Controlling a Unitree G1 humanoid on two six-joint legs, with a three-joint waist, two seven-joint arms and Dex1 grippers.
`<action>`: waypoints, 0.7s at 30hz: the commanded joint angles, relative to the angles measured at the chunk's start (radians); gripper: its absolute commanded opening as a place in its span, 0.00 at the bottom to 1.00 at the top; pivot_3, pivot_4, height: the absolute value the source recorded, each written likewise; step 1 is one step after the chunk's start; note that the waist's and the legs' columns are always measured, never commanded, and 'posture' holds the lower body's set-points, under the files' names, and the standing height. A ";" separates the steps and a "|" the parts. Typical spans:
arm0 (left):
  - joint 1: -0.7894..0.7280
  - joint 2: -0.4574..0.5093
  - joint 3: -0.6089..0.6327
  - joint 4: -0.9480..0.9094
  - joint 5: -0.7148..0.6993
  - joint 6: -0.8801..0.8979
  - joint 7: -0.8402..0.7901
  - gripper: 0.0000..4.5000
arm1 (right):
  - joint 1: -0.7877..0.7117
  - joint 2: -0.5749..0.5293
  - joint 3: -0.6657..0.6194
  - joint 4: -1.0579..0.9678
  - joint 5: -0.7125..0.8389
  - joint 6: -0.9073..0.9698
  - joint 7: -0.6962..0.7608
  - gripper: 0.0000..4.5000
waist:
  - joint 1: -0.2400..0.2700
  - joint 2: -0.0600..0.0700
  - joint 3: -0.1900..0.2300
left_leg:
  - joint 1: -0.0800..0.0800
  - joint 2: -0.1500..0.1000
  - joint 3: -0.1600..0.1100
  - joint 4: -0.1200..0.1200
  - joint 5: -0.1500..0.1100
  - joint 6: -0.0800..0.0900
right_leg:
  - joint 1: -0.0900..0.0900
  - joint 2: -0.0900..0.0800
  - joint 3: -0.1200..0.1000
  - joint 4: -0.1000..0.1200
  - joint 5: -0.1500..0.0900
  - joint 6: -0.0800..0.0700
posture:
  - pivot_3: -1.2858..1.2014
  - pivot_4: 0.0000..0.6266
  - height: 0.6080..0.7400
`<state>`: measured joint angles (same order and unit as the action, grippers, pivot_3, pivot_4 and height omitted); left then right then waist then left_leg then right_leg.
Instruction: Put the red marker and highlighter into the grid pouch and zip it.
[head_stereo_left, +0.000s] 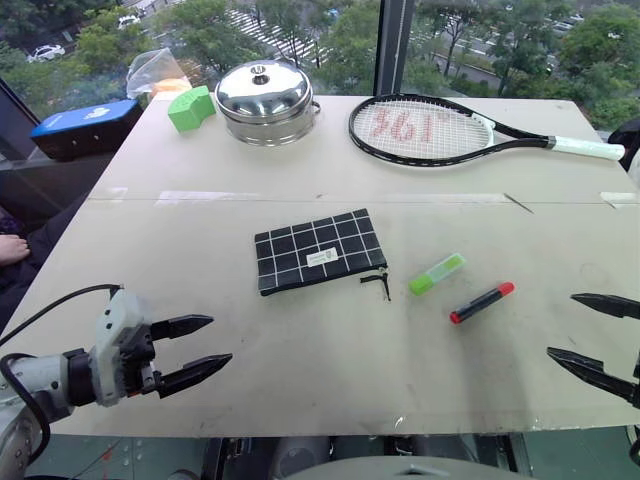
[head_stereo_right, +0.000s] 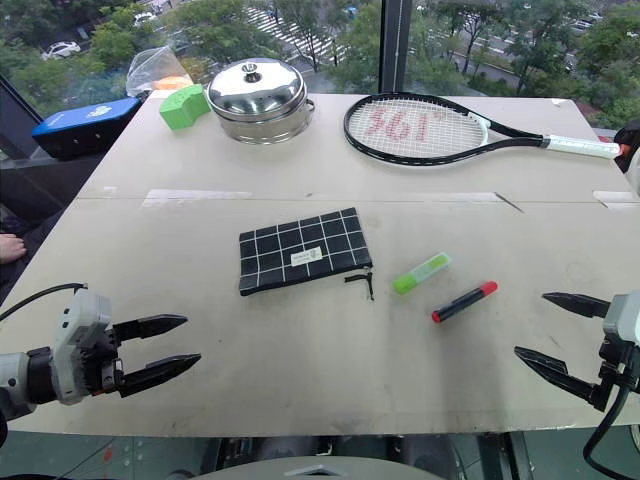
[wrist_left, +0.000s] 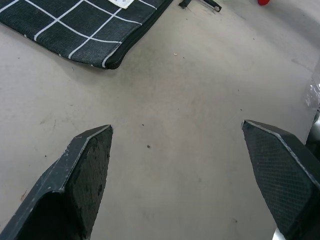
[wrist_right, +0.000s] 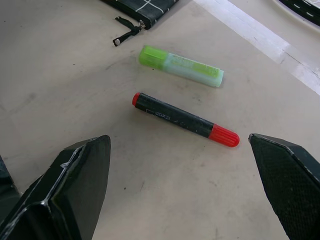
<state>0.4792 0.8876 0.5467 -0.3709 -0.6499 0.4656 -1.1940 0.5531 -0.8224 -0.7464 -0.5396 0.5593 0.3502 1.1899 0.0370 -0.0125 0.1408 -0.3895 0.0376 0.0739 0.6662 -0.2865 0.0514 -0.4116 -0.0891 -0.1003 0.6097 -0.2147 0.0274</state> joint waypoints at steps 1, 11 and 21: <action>-0.061 -0.033 0.006 0.007 -0.014 0.003 0.065 0.93 | -0.022 0.015 0.011 0.003 0.002 -0.051 0.000 1.00 | 0.001 0.000 0.000 | 0.000 0.000 0.000 0.000 0.000 0.000 | 0.000 0.000 0.000 0.000 0.000 0.000 | 0.52 0.24 1.00; -0.245 -0.010 -0.177 0.185 0.378 -0.498 0.160 0.93 | -0.108 0.035 0.127 -0.077 0.116 -0.046 0.000 1.00 | 0.001 -0.001 -0.002 | 0.002 0.000 0.002 0.001 0.002 0.004 | 0.002 0.004 0.002 0.000 0.003 -0.004 | 0.52 0.24 1.00; -0.578 -0.047 -0.455 0.666 0.722 -1.171 0.283 0.93 | -0.155 0.023 0.234 -0.143 0.119 -0.033 -0.045 1.00 | 0.006 -0.002 -0.005 | 0.001 0.000 0.004 0.002 0.000 0.008 | 0.001 -0.002 0.002 -0.001 0.004 -0.005 | 0.52 0.24 1.00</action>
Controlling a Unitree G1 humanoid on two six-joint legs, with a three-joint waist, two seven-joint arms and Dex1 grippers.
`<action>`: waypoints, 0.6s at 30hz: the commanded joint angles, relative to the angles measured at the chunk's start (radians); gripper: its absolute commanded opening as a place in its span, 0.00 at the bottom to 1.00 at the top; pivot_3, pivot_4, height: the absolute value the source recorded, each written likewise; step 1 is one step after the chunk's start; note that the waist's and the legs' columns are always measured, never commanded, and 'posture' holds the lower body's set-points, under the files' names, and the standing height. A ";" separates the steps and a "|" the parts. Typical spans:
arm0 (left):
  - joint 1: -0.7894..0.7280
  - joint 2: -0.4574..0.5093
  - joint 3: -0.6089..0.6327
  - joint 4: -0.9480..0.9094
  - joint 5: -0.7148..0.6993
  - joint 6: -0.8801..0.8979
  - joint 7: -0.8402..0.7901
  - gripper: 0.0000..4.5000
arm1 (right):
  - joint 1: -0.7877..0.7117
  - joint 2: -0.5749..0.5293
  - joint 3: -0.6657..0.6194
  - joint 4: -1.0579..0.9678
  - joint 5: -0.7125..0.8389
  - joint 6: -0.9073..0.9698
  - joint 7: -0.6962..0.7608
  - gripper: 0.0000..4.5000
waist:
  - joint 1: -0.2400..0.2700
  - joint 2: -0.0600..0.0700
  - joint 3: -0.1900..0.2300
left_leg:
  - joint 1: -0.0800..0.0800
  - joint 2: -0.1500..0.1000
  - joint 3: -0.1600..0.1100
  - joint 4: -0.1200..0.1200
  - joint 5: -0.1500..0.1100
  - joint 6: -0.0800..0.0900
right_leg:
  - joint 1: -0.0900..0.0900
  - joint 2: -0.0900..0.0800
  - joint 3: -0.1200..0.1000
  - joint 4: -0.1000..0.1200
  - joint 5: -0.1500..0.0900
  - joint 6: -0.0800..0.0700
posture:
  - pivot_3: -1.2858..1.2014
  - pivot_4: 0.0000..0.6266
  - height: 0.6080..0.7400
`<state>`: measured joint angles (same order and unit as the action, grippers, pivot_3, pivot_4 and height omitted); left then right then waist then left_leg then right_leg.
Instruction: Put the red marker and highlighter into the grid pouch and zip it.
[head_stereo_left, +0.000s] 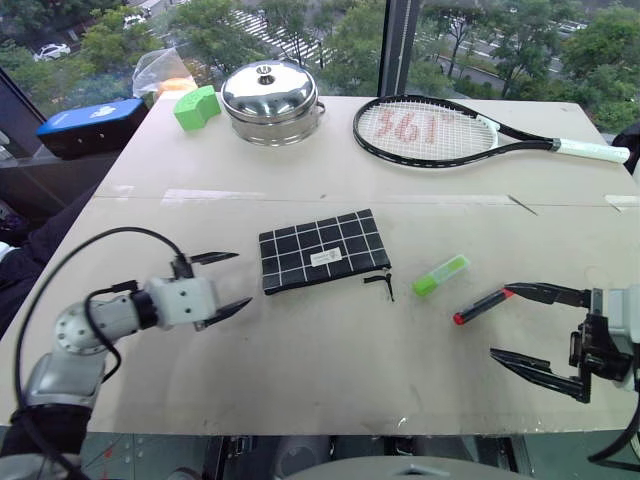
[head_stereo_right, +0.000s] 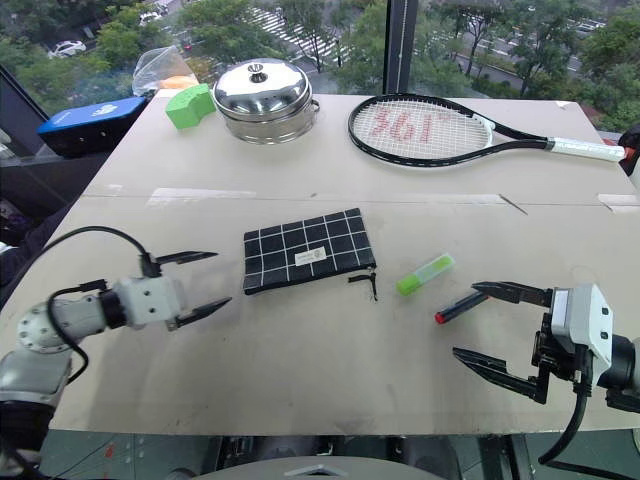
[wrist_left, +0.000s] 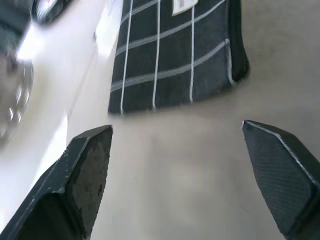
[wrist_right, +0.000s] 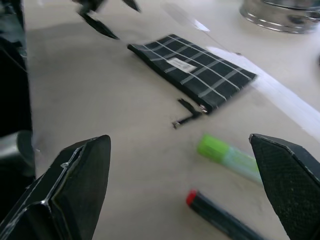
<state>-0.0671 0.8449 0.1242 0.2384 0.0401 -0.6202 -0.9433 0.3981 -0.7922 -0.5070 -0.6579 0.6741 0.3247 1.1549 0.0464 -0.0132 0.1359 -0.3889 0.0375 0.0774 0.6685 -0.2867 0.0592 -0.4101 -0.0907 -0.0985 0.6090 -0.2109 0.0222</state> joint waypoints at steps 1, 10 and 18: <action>-0.052 -0.013 -0.052 0.085 0.046 -0.103 0.045 0.93 | 0.002 -0.004 -0.006 -0.025 0.004 -0.011 -0.014 1.00 | -0.005 -0.002 -0.001 | -0.001 0.000 0.000 0.000 0.000 0.000 | 0.000 0.000 0.000 0.000 0.000 0.000 | 0.52 0.24 1.00; -0.157 -0.123 -0.180 0.163 0.162 -0.140 0.189 0.93 | 0.025 0.016 -0.006 -0.065 -0.005 -0.022 -0.070 1.00 | 0.002 0.004 -0.005 | 0.007 0.000 0.002 0.000 0.000 0.001 | 0.006 0.003 -0.004 0.002 0.000 0.001 | 0.52 0.24 1.00; -0.192 -0.183 -0.241 0.141 0.290 -0.018 0.309 0.93 | 0.047 0.022 -0.014 -0.088 -0.007 -0.028 -0.108 1.00 | 0.013 0.007 -0.007 | 0.008 0.000 0.001 0.001 0.000 0.001 | 0.008 0.004 -0.005 0.002 0.002 0.004 | 0.52 0.24 1.00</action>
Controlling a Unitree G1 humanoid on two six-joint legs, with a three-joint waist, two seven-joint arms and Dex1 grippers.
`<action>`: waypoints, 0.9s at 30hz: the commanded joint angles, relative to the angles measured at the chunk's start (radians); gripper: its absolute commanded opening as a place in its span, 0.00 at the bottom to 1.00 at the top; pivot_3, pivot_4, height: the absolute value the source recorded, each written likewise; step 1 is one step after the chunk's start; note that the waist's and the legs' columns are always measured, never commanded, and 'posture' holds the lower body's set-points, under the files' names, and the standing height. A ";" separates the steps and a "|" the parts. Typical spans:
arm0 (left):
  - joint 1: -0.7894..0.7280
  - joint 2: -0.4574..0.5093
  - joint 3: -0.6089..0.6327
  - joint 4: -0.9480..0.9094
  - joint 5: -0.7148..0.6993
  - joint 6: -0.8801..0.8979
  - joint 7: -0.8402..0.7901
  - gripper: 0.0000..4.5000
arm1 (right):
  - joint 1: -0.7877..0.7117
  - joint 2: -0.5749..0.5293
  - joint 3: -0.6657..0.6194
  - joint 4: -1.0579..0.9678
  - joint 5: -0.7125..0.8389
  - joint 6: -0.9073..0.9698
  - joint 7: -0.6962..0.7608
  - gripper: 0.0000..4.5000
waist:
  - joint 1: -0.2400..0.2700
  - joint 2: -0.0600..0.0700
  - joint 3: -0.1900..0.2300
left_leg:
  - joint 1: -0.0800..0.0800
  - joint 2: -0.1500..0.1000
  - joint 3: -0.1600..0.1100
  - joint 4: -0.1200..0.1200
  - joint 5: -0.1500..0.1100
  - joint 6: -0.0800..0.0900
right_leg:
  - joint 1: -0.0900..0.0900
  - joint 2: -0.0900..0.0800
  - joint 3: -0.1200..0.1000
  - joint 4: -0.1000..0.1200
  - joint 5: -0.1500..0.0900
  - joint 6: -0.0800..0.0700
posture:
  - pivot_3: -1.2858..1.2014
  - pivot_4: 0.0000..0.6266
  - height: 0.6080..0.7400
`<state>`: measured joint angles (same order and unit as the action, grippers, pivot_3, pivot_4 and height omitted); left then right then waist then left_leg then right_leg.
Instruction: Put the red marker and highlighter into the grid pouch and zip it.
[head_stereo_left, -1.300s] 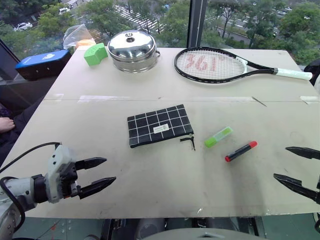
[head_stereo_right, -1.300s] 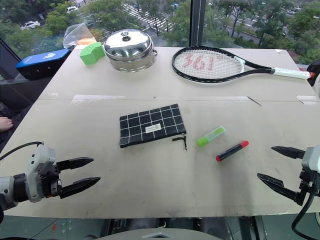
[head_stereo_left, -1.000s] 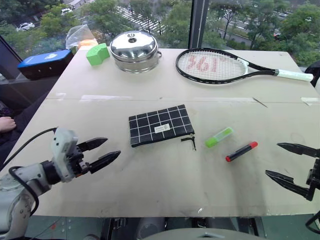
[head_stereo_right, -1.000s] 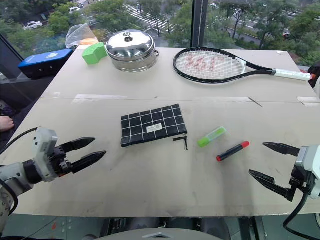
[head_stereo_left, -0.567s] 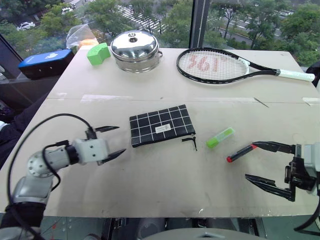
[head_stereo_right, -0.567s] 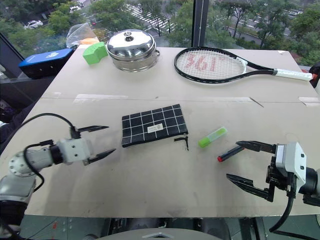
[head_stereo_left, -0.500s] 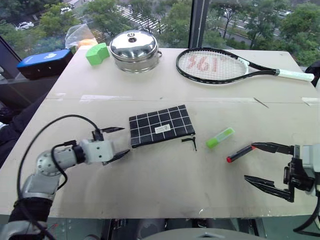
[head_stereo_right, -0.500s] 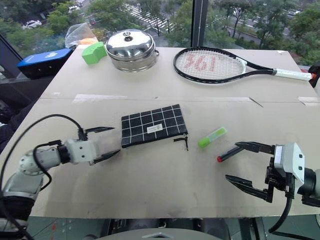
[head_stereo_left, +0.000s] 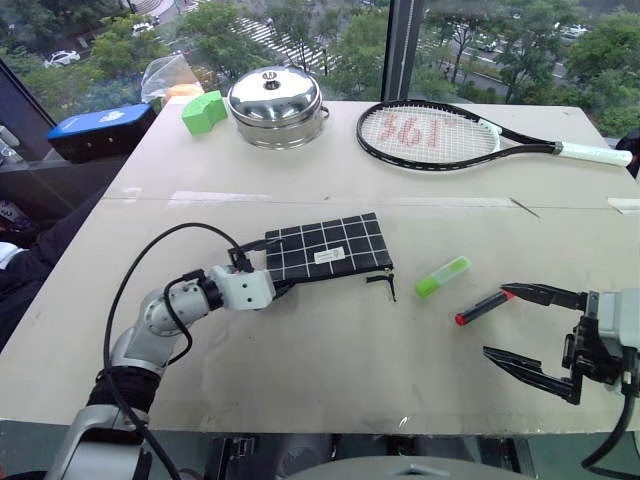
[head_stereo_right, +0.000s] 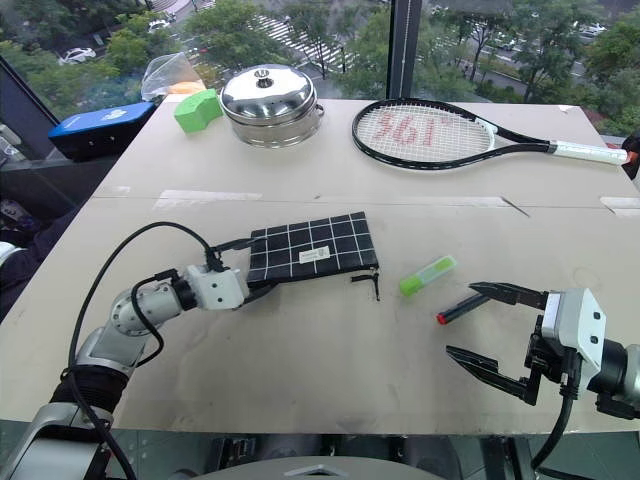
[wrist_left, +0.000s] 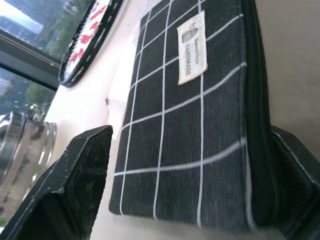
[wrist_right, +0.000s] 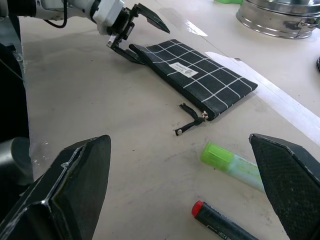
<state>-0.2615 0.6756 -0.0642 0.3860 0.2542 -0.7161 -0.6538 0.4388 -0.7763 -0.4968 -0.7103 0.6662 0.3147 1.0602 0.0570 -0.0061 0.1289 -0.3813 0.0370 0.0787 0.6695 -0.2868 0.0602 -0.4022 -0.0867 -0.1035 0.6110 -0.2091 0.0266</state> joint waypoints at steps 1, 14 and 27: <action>0.002 -0.015 -0.058 -0.011 0.082 0.102 0.022 0.93 | 0.008 0.007 -0.024 -0.039 0.001 -0.018 -0.018 1.00 | 0.004 0.000 0.000 | 0.000 0.000 0.000 0.000 0.000 0.000 | 0.000 0.000 0.000 0.000 0.000 0.000 | 0.52 0.24 1.00; 0.010 -0.025 -0.046 -0.074 -0.089 0.266 -0.040 0.01 | -0.063 0.033 0.091 -0.121 0.017 0.064 -0.199 1.00 | 0.005 0.011 -0.008 | 0.003 0.000 0.001 0.001 0.000 0.000 | 0.000 -0.003 0.002 0.007 -0.004 0.001 | 0.52 0.24 1.00; 0.020 -0.098 -0.018 -0.518 -0.199 0.829 -0.039 0.01 | -0.667 0.471 0.424 0.068 0.089 0.842 -1.023 1.00 | -0.028 -0.009 0.000 | -0.006 0.000 0.000 0.002 0.001 -0.002 | -0.009 0.000 0.005 0.012 -0.001 -0.002 | 0.52 0.24 1.00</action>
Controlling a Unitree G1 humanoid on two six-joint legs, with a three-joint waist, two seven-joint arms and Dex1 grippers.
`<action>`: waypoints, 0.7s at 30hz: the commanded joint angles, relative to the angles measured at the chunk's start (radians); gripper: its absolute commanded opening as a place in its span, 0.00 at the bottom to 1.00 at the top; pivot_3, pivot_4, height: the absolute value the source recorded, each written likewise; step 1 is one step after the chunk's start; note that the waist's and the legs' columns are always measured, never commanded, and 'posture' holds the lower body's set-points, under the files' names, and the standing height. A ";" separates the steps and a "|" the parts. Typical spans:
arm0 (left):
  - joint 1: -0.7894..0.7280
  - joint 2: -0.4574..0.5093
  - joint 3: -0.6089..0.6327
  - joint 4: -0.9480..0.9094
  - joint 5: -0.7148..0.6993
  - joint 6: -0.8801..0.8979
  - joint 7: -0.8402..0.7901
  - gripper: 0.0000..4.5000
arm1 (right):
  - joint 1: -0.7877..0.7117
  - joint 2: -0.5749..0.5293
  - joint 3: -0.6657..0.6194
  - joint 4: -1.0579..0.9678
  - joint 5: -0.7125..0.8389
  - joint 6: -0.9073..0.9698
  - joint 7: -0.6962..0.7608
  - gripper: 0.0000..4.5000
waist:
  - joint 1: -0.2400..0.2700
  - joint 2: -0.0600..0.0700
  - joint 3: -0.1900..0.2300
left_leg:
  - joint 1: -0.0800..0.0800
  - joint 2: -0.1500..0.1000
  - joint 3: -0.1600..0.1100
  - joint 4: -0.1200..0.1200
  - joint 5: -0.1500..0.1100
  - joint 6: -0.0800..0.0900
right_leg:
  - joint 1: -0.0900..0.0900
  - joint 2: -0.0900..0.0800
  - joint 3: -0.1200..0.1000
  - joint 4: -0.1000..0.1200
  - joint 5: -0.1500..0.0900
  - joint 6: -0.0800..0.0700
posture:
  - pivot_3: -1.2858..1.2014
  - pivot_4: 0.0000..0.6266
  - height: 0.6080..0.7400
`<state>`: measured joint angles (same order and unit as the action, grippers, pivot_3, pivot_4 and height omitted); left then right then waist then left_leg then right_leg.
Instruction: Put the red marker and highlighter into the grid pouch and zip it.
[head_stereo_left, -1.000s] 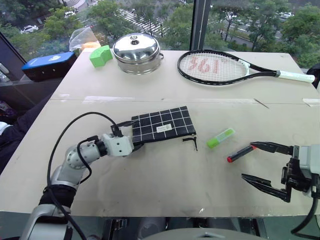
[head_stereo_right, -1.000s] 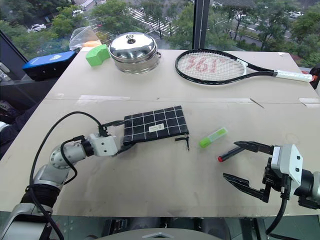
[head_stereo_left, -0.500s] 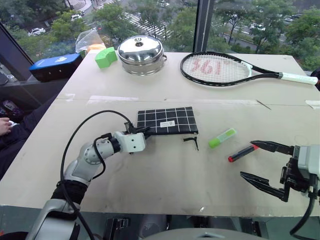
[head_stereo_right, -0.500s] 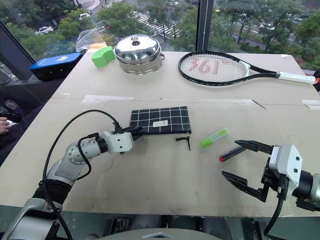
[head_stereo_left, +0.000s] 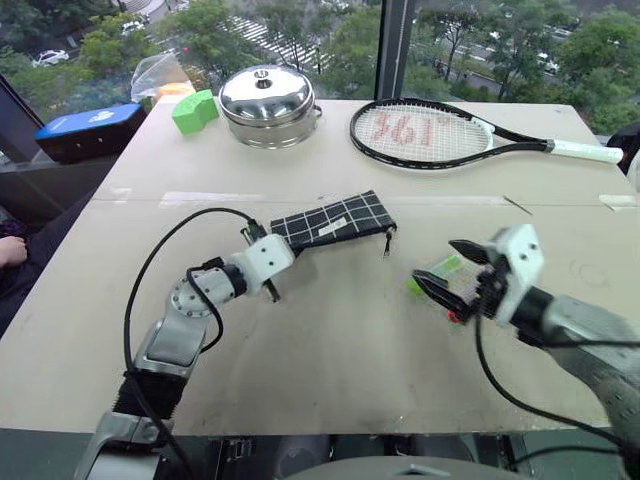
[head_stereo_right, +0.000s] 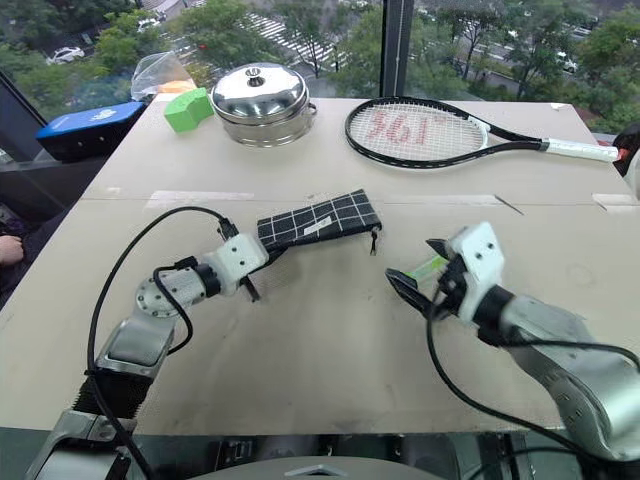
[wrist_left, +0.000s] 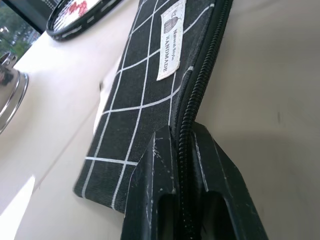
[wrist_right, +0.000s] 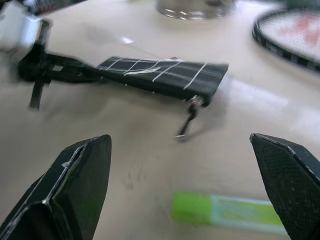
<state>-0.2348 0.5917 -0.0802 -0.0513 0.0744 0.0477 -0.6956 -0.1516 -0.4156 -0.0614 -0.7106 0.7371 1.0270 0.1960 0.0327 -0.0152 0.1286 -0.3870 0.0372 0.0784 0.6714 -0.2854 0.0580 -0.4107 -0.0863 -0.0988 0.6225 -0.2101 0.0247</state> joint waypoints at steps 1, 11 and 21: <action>-0.005 -0.020 -0.005 -0.099 -0.020 0.086 0.006 0.01 | -0.105 0.150 -0.021 0.091 0.018 0.159 -0.190 1.00 | -0.008 0.001 0.000 | 0.000 0.000 0.000 0.000 0.001 -0.002 | 0.000 0.001 0.000 0.000 0.001 0.002 | 0.52 0.24 1.00; 0.006 -0.062 -0.023 -0.199 -0.029 0.210 0.016 0.00 | -0.324 0.269 0.053 0.302 -0.150 0.136 -0.269 0.73 | -0.020 0.002 0.001 | 0.000 -0.001 0.002 -0.001 0.002 -0.004 | -0.001 0.002 -0.002 0.001 0.001 0.004 | 0.52 0.24 1.00; 0.032 -0.063 -0.031 -0.289 -0.043 0.282 0.019 0.00 | -0.379 0.236 0.062 0.386 -0.243 0.057 -0.190 0.62 | -0.023 0.002 0.001 | 0.000 0.000 0.003 -0.001 0.002 -0.004 | -0.001 0.003 -0.001 0.001 0.001 0.004 | 0.52 0.24 1.00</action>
<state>-0.2019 0.5211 -0.1221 -0.2911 0.0458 0.3294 -0.6748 -0.5044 -0.1705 0.0031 -0.3078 0.5058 1.1172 -0.0110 0.0093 -0.0128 0.1300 -0.3865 0.0370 0.0810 0.6700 -0.2830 0.0540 -0.4118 -0.0833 -0.0993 0.6239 -0.2090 0.0287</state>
